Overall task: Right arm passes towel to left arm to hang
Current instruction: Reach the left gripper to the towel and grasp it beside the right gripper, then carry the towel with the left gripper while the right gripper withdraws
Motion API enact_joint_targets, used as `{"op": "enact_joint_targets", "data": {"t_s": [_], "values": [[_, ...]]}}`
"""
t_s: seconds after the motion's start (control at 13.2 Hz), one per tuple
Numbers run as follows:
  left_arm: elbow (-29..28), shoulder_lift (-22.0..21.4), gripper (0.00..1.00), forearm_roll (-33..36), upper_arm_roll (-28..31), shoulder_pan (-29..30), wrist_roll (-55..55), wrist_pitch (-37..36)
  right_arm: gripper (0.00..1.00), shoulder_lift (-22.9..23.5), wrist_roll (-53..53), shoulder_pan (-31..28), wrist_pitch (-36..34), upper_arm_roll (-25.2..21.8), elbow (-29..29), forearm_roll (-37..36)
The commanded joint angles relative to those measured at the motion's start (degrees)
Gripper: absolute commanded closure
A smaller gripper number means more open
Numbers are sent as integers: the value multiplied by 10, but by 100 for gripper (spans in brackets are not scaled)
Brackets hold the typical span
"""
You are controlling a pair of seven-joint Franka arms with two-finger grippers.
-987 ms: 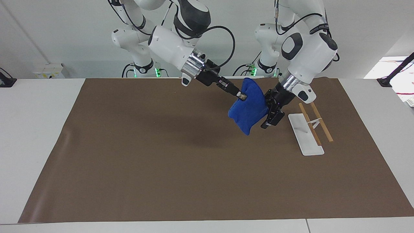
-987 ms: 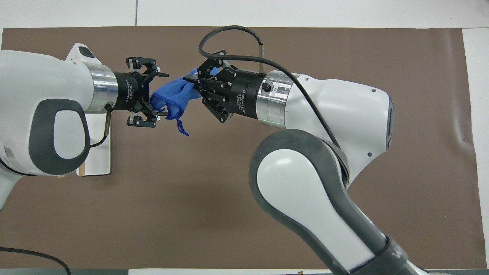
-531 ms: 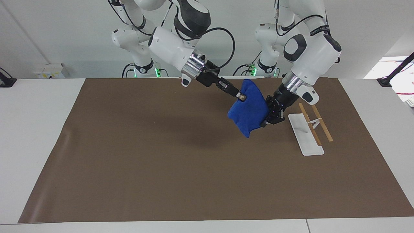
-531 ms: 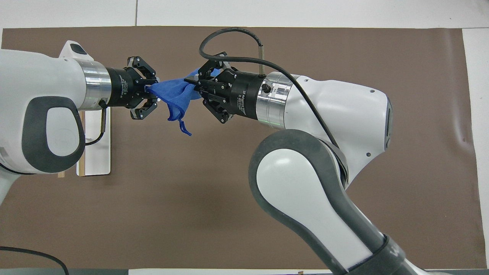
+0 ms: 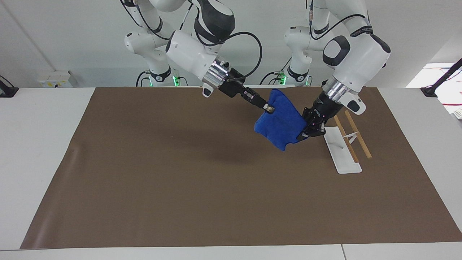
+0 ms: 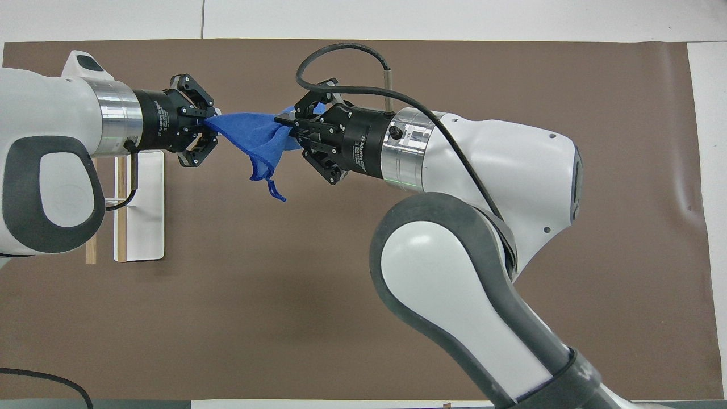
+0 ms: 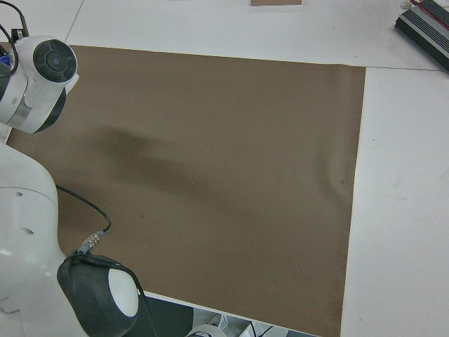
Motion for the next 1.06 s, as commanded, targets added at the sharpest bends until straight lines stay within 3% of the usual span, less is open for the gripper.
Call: {"op": "enact_joint_targets", "data": {"t_s": [0.0, 0.15, 0.3, 0.68, 0.76, 0.99], "values": [[7, -3, 100, -2, 1, 13, 16, 2, 0, -20, -62, -9, 10, -3, -26, -16], [19, 2, 100, 0, 2, 17, 30, 7, 0, -34, -103, -36, 7, -3, -46, -61], [24, 3, 100, 4, 6, 23, 84, 10, 0, -36, -157, -60, 5, -5, -62, -156], [17, -2, 100, 214, 6, 24, 119, 25, 0, -52, -264, -159, -108, -3, -87, -419], [12, -5, 100, 251, 6, 34, 119, 28, 0, -54, -298, -177, -137, -4, -86, -443], [-10, -13, 100, 274, 6, 77, 118, 36, 0, -58, -365, -226, -224, -4, -76, -539]]}}
